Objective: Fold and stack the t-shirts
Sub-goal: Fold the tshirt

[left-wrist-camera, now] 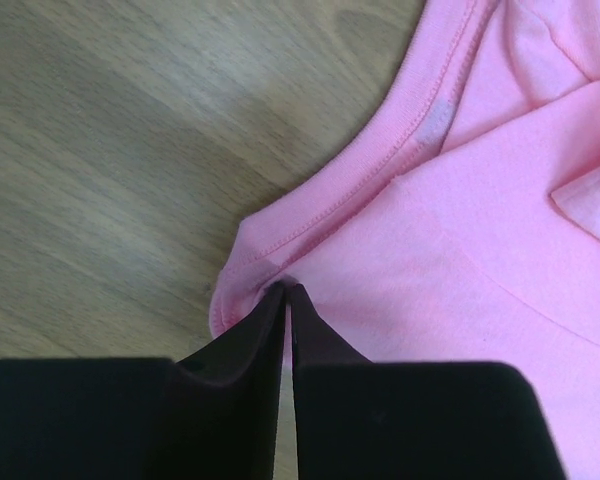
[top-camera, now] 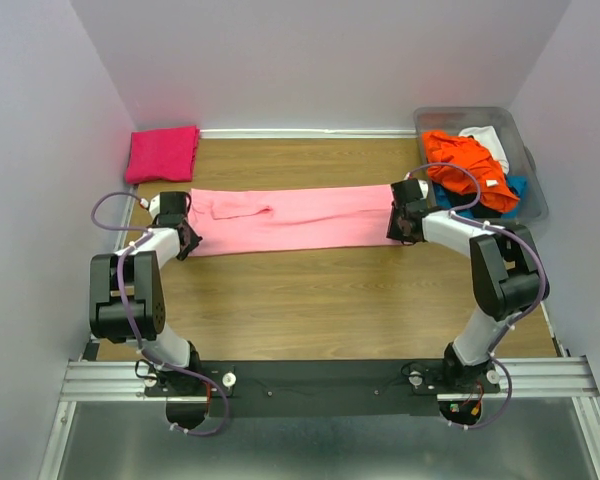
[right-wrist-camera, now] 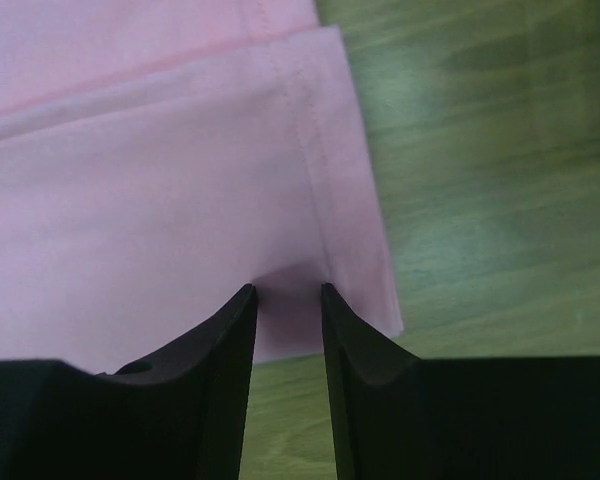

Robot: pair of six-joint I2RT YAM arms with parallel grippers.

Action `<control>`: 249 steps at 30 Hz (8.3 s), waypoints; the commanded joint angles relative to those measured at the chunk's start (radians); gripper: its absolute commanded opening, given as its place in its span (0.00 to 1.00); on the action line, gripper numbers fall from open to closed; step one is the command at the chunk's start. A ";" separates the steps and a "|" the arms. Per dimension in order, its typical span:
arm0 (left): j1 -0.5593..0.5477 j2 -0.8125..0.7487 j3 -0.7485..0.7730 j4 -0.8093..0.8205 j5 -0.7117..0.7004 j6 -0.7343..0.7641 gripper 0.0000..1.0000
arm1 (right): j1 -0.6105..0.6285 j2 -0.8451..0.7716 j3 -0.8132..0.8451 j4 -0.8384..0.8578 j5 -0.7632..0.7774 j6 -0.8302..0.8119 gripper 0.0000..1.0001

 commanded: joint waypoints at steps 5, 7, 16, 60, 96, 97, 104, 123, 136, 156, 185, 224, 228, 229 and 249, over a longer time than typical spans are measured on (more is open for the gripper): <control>0.044 -0.023 -0.059 -0.078 -0.055 0.000 0.14 | -0.042 -0.072 -0.116 -0.099 -0.026 0.085 0.40; 0.049 -0.035 -0.068 -0.081 -0.049 -0.003 0.14 | -0.041 -0.096 -0.118 -0.142 -0.029 0.091 0.40; 0.052 -0.170 -0.065 -0.123 -0.027 -0.005 0.53 | -0.030 -0.219 -0.048 -0.253 -0.181 0.004 0.42; -0.129 0.362 0.403 0.018 0.040 0.052 0.17 | 0.330 0.680 0.891 0.427 -0.826 0.419 0.35; -0.085 0.351 0.406 0.014 0.095 0.020 0.17 | 0.347 0.724 0.675 0.507 -0.862 0.416 0.22; -0.085 0.345 0.409 0.015 0.103 0.020 0.20 | 0.347 0.709 0.678 0.495 -0.859 0.392 0.22; -0.097 0.245 0.445 -0.003 0.120 0.020 0.34 | 0.346 0.570 0.694 0.407 -0.827 0.261 0.25; -0.209 0.064 0.295 -0.100 0.014 -0.132 0.57 | 0.311 0.083 0.194 0.057 -0.096 -0.157 0.39; -0.230 0.262 0.363 -0.109 -0.011 -0.123 0.56 | 0.271 0.108 0.137 -0.079 0.001 -0.208 0.39; -0.364 0.845 1.175 -0.340 0.091 0.155 0.50 | 0.611 0.031 0.015 -0.334 -0.465 -0.111 0.40; -0.440 0.548 1.116 -0.203 0.052 0.101 0.67 | 0.637 -0.175 0.151 -0.440 -0.210 -0.038 0.56; -0.394 0.969 1.338 -0.190 0.204 0.152 0.57 | 0.637 0.230 0.305 -0.398 -0.402 -0.073 0.55; -0.384 0.954 1.334 -0.157 0.285 0.152 0.67 | 0.637 0.215 0.327 -0.420 -0.421 -0.078 0.56; -0.384 0.942 1.322 -0.154 0.290 0.147 0.70 | 0.637 0.200 0.348 -0.423 -0.418 -0.079 0.56; -0.497 -0.090 0.514 -0.167 -0.052 0.034 0.86 | 0.507 -0.216 0.214 -0.579 -0.134 0.040 0.75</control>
